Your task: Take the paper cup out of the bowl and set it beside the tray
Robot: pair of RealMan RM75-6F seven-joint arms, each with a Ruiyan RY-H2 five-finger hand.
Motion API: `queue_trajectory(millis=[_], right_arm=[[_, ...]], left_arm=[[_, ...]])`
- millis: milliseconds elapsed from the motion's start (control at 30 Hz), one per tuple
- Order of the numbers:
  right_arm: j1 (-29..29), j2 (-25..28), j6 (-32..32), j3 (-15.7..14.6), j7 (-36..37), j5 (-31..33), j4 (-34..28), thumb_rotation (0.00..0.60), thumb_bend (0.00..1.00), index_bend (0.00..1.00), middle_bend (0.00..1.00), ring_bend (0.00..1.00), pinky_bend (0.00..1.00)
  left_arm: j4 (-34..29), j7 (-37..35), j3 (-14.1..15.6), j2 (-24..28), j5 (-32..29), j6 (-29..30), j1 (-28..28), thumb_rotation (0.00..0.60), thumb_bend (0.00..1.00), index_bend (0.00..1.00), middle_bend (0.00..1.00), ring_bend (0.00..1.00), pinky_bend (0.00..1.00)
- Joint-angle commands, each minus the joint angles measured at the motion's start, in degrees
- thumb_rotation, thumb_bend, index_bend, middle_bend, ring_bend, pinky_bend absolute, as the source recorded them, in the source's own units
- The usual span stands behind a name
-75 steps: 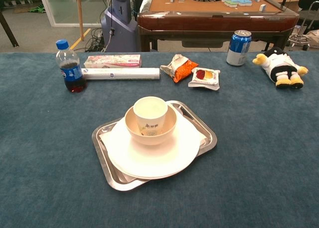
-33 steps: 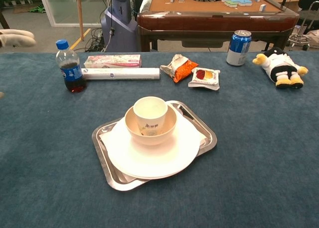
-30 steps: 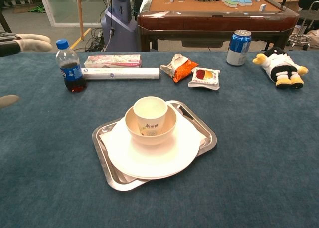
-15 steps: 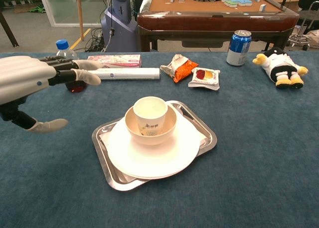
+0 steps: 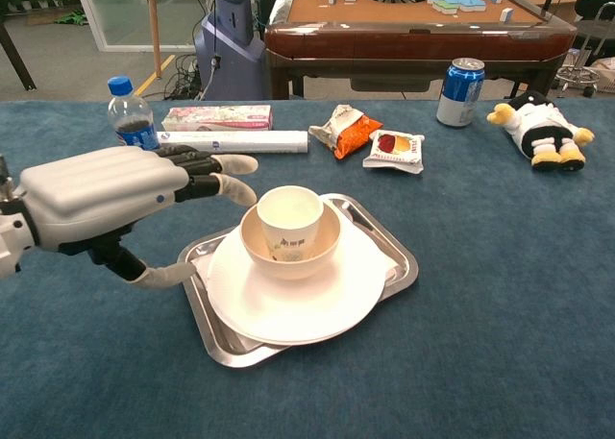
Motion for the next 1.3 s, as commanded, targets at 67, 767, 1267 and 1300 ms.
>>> queue_trajectory(millis=[67, 767, 1267, 1300], right_arm=[[0.26, 0.09, -0.59, 0.17, 0.46, 0.63, 0.26, 0.600, 0.21, 0.00, 0.00, 0.00, 0.00], [1.68, 0.27, -3.80, 0.79, 2.53, 3.71, 1.91, 0.600, 0.21, 0.00, 0.00, 0.00, 0.00], [2.12, 0.30, -4.66, 1.06, 3.33, 4.93, 2.45, 0.600, 0.21, 0.00, 0.00, 0.00, 0.00], [2.16, 0.30, -4.77, 1.07, 3.31, 5.06, 2.48, 0.600, 0.21, 0.00, 0.00, 0.00, 0.00]], left_arm=[[0.93, 0.76, -1.07, -1.06, -2.10, -1.94, -1.90, 0.600, 0.32, 0.17, 0.00, 0.00, 0.00], [4.31, 0.64, -3.26, -4.70, -7.11, -5.35, -9.24, 0.600, 0.32, 0.21, 0.00, 0.00, 0.00], [8.62, -3.43, -3.83, -6.28, -8.80, -7.00, -12.42, 0.600, 0.32, 0.21, 0.00, 0.00, 0.00], [8.81, -3.67, -3.87, -6.28, -8.86, -7.07, -12.54, 0.600, 0.32, 0.21, 0.00, 0.00, 0.00]])
